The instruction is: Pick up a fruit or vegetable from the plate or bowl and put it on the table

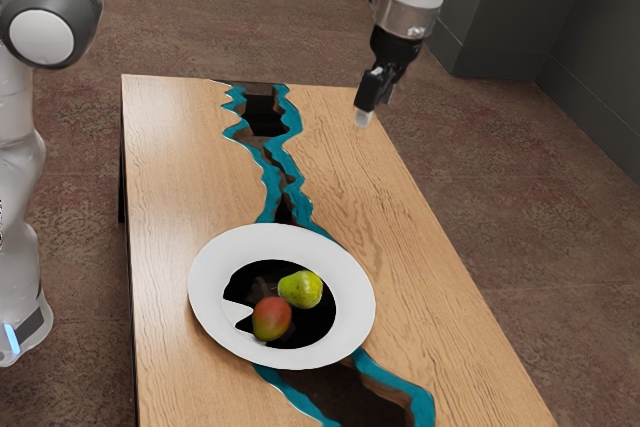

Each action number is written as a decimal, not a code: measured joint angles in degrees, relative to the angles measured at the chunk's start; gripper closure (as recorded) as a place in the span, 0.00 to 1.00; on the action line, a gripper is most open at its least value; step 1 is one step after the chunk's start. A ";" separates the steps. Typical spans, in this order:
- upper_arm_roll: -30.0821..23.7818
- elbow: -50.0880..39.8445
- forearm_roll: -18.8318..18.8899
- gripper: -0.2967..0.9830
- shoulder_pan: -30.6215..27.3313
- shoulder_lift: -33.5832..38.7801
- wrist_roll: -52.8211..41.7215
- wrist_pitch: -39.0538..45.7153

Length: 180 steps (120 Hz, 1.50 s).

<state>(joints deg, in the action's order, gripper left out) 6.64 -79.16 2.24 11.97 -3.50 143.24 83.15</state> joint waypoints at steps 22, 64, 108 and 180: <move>-0.13 -0.31 -1.96 0.23 -2.54 1.09 -0.03 -0.10; -2.33 0.08 -2.27 0.23 -0.09 -12.28 -17.18 2.39; -2.37 -16.67 -0.66 0.23 3.93 -3.02 -35.00 11.74; -4.98 -25.74 7.92 0.23 3.60 0.71 -92.60 23.00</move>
<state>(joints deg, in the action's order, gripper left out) 1.65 -104.91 10.16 15.57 -2.78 50.64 106.15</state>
